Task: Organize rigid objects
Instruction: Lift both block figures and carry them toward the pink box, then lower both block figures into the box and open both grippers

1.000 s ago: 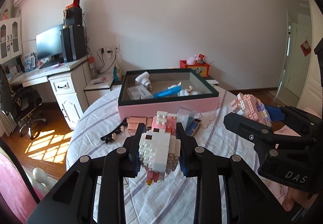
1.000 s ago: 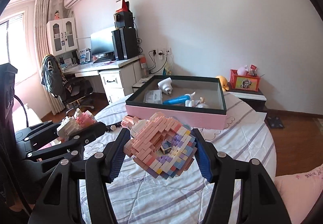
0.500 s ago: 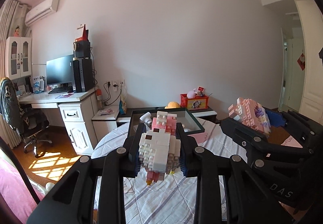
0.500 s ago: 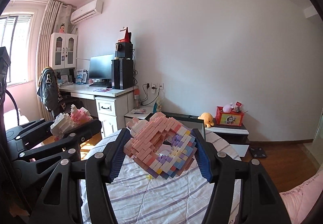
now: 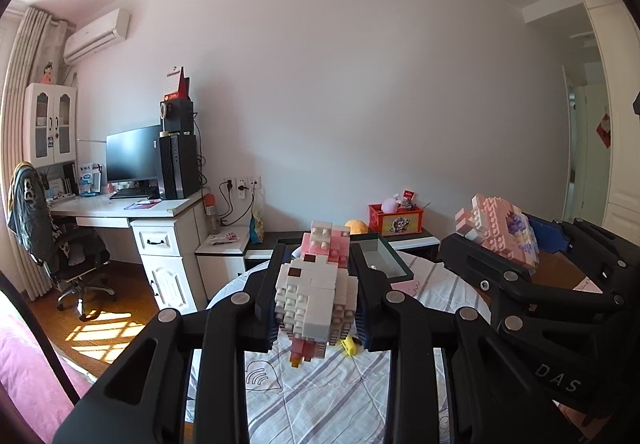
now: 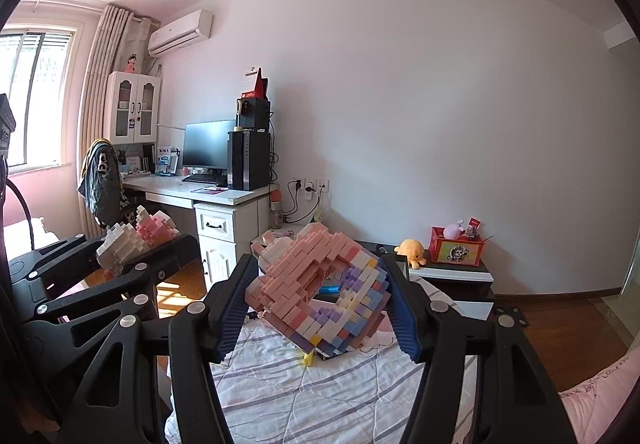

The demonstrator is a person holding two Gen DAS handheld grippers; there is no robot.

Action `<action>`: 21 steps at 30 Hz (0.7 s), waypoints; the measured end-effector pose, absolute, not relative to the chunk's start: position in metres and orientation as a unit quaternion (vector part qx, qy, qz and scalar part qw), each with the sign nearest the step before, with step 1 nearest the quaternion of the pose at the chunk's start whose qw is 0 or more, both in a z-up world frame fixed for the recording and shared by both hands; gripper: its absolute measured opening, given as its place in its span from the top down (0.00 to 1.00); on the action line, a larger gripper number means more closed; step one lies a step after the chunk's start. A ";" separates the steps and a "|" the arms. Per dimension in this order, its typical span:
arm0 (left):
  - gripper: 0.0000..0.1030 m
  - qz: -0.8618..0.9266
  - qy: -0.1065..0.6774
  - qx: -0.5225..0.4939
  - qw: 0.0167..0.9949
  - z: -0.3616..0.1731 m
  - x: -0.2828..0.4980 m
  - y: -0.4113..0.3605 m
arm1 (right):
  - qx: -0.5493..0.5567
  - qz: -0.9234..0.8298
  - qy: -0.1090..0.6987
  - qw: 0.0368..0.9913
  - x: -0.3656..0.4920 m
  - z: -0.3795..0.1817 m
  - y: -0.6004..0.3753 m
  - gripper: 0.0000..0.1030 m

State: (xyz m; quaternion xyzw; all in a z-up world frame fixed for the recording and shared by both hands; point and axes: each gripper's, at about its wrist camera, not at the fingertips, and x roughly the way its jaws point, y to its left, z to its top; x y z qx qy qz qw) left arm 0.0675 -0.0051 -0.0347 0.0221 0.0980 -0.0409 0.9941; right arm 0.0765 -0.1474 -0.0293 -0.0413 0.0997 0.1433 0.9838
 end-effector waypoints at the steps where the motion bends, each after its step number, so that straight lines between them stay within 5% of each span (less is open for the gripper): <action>1: 0.72 -0.039 0.098 0.023 0.994 -0.035 0.068 -0.005 | -0.041 0.145 0.102 0.983 0.080 -0.030 -0.148 0.39; 21: 0.72 -0.045 0.130 0.037 0.990 -0.054 0.182 -0.025 | -0.034 0.139 0.150 0.978 0.203 -0.044 -0.156 0.39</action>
